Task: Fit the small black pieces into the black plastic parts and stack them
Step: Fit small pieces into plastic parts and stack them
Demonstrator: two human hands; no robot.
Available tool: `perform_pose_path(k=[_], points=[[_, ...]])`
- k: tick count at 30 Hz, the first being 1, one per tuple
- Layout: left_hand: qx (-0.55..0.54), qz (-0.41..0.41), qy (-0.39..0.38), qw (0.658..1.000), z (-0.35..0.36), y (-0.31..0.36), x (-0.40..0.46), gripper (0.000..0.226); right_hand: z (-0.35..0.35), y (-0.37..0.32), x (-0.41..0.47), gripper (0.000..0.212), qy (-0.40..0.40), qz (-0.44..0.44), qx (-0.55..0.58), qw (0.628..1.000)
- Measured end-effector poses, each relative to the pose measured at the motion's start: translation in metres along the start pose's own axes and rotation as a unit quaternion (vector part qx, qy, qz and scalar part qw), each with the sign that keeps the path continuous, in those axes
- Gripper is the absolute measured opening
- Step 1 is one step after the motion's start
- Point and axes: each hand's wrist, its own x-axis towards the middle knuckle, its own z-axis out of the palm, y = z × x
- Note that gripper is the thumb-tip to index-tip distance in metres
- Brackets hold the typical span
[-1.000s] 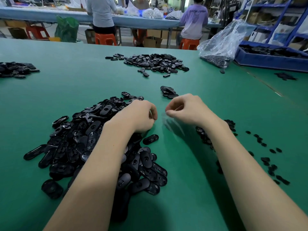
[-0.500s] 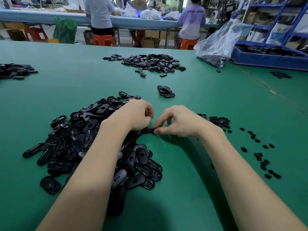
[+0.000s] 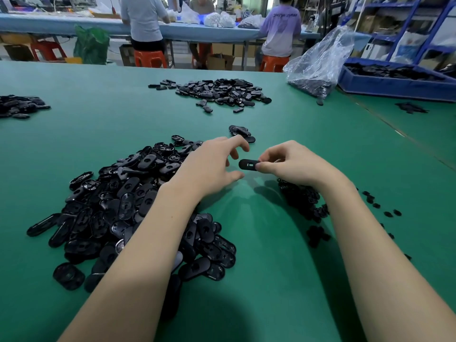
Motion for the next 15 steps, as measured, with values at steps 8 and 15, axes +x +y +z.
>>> perform_pose_path(k=[8, 15], points=[[0.058, -0.020, 0.032, 0.998, 0.005, 0.001, 0.000, 0.013, -0.016, 0.003, -0.006, 0.006, 0.012, 0.038, -0.089, 0.995], [0.059, -0.042, 0.012, 0.997, 0.008, -0.002, 0.000, 0.013, -0.023, 0.012, -0.011, 0.008, -0.007, 0.119, -0.186, 0.975]])
